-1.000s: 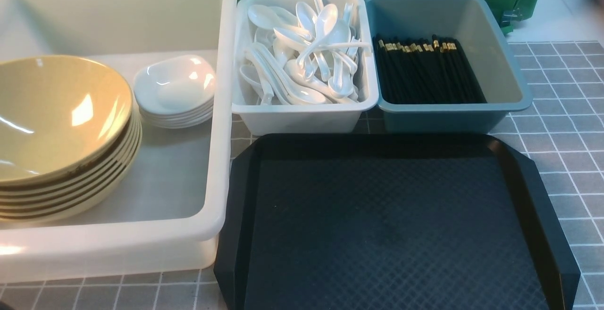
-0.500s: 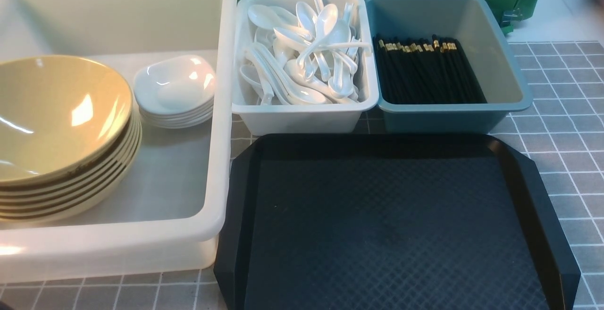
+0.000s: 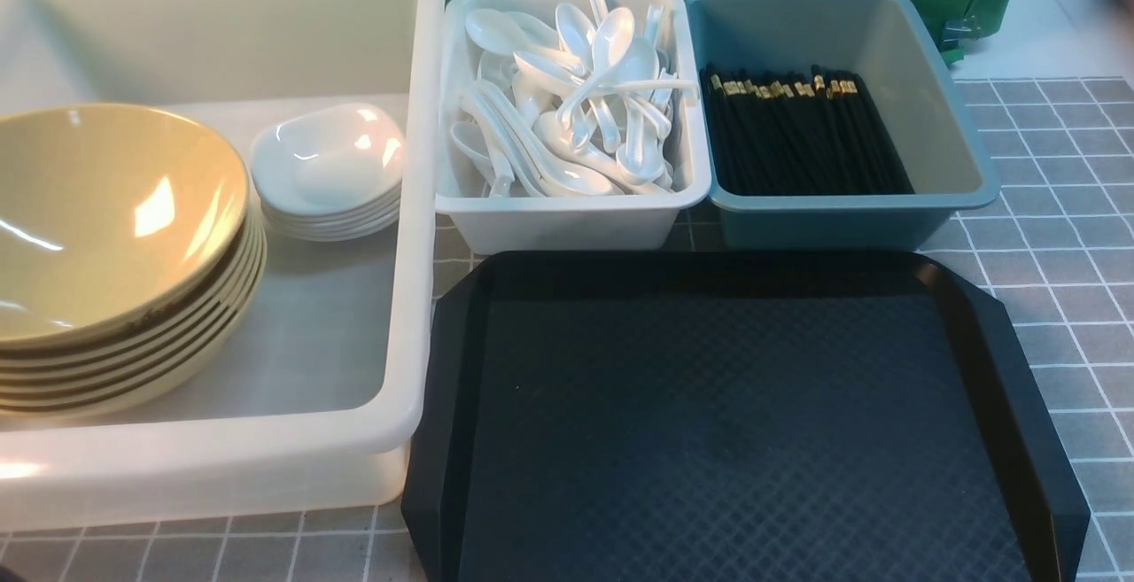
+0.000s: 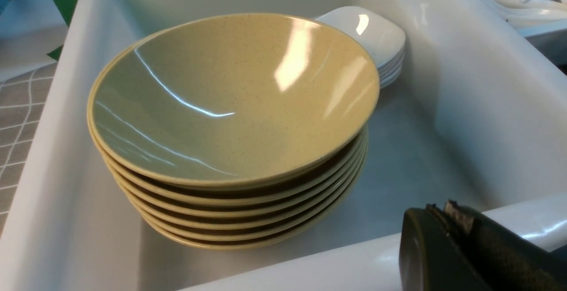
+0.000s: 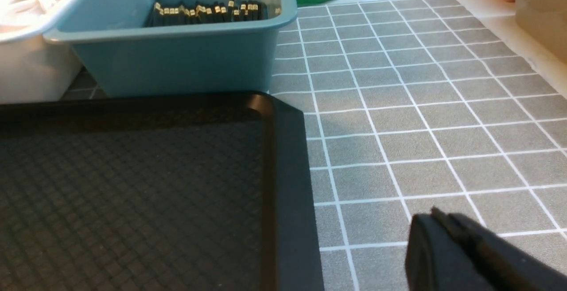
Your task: On grey table put chopsticks spoon bowls plates into blue grey white boxes.
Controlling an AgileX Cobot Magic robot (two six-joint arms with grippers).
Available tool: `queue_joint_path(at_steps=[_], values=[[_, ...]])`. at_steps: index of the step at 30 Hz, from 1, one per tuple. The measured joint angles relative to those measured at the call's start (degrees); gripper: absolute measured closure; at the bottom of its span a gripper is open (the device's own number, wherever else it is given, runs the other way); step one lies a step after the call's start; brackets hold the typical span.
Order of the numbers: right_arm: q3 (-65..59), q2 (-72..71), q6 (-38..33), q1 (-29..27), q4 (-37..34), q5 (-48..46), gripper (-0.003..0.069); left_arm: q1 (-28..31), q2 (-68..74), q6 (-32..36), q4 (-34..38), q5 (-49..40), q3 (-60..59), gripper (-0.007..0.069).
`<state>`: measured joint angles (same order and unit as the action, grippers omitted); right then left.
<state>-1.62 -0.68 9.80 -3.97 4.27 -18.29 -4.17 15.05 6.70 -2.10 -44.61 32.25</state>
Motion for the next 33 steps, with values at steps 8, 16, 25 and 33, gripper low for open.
queue_joint_path(at_steps=[8,16,25,33], values=[[0.0,0.0,0.0,0.0,0.0,0.0,0.0625,0.0,-3.2,-3.2,0.4,6.5,-9.4,0.0634],[0.0,0.0,0.0,0.0,0.0,0.0,0.0625,3.1,-15.3,-8.7,0.7,28.3,-26.7,0.0634],[0.0,0.0,0.0,0.0,0.0,0.0,0.0621,4.9,-15.8,-8.1,3.9,28.5,-33.7,0.0634],[0.0,0.0,0.0,0.0,0.0,0.0,0.0616,4.9,-15.8,-4.2,5.3,26.9,-33.7,0.0634]])
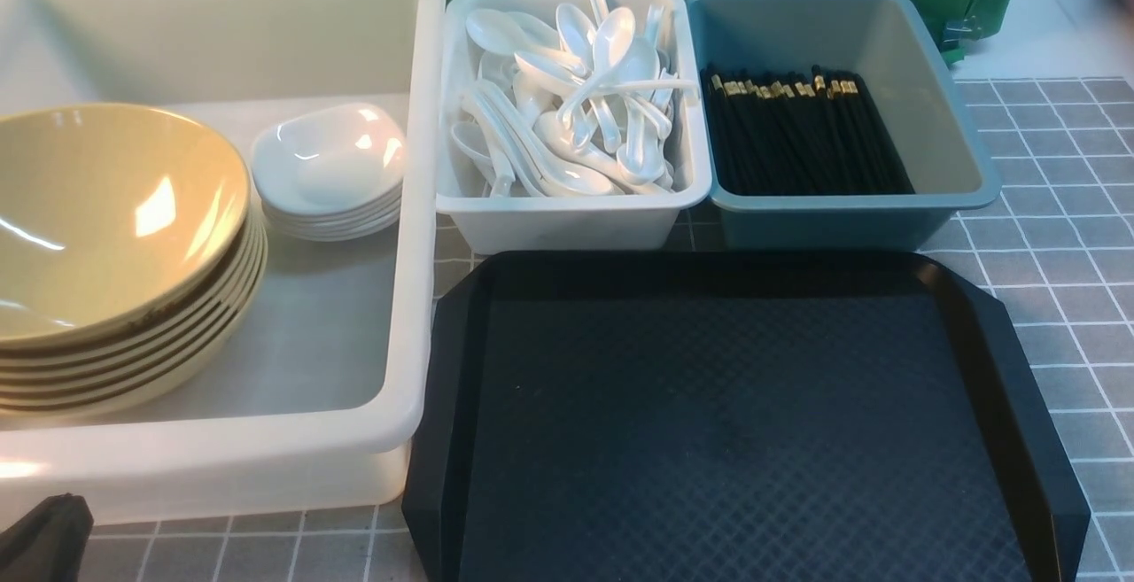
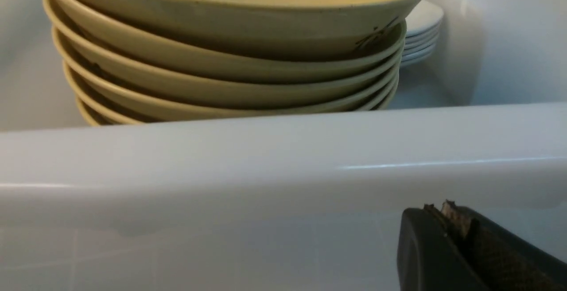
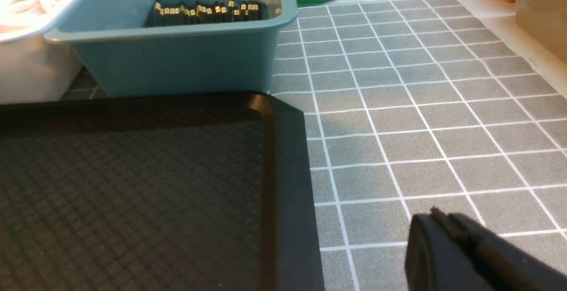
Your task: On grey table put chopsticks spoon bowls plates into blue grey white boxes.
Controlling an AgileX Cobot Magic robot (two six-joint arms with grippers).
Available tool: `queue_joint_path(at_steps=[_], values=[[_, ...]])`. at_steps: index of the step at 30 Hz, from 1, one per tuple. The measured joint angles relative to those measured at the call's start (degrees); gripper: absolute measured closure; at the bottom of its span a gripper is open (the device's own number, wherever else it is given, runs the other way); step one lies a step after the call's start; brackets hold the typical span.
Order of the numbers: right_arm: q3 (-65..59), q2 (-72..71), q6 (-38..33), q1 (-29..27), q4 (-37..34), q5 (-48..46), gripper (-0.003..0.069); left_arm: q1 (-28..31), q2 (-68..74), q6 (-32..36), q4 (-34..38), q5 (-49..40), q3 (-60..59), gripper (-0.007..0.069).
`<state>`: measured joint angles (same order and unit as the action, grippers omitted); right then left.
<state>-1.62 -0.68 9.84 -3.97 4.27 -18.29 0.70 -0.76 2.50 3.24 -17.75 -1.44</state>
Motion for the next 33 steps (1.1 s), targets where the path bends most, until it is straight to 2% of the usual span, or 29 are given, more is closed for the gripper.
queue_joint_path(at_steps=[33], values=[[0.0,0.0,0.0,0.0,0.0,0.0,0.0592,0.0,0.0,0.0,0.3,0.0,0.0,0.0634]])
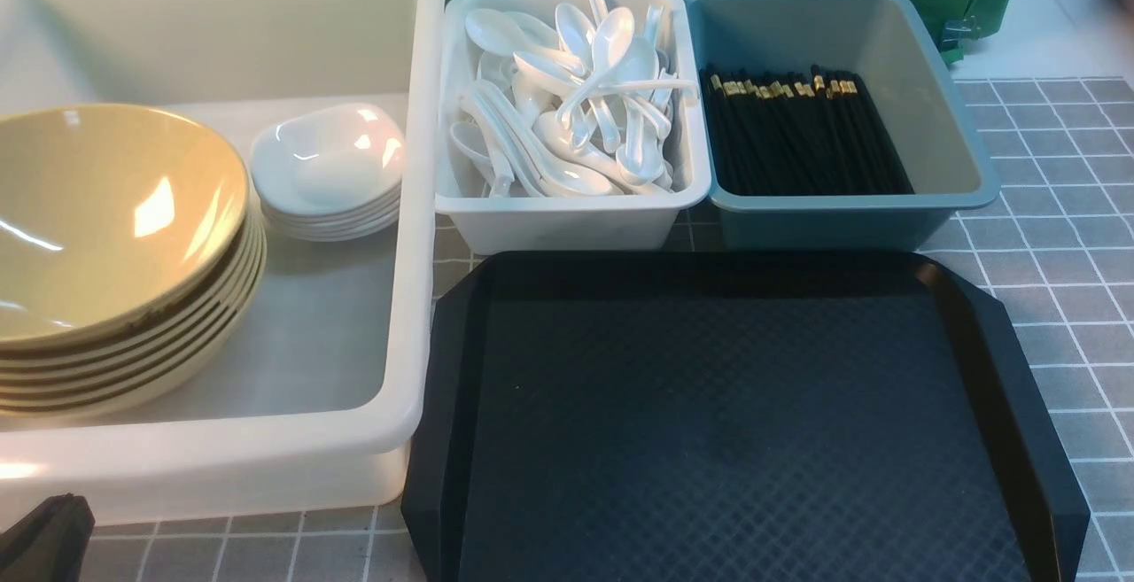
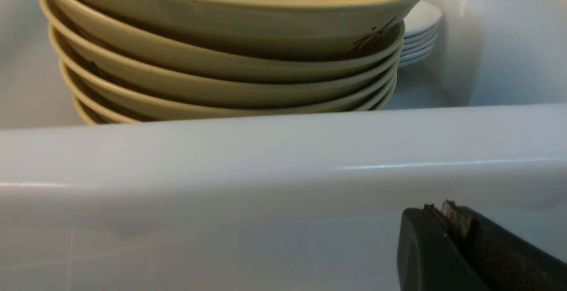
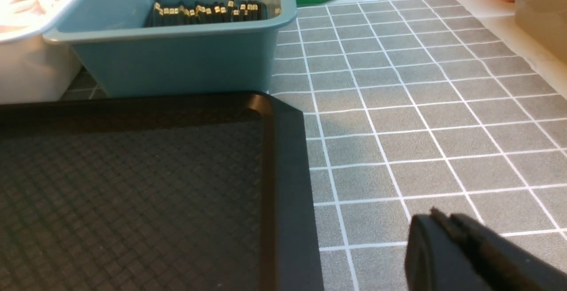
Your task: On grey table put chopsticks spoon bowls plates into blue grey white boxes.
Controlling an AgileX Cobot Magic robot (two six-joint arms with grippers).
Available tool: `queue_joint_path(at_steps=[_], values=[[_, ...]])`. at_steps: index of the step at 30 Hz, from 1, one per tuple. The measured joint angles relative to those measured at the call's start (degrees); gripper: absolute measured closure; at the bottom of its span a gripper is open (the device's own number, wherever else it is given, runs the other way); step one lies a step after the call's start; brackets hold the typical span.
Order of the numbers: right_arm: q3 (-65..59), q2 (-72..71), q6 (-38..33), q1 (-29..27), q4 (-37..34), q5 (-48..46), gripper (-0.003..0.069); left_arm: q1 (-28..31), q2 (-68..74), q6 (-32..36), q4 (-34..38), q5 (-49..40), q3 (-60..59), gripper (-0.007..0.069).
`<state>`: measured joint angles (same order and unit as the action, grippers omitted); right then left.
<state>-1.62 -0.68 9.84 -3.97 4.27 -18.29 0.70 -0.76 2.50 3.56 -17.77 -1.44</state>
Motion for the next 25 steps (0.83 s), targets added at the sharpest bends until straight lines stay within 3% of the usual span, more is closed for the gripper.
queue_joint_path(at_steps=[25], values=[[0.0,0.0,0.0,0.0,0.0,0.0,0.0565,0.0,0.0,0.0,0.0,0.0,0.0,0.0634]])
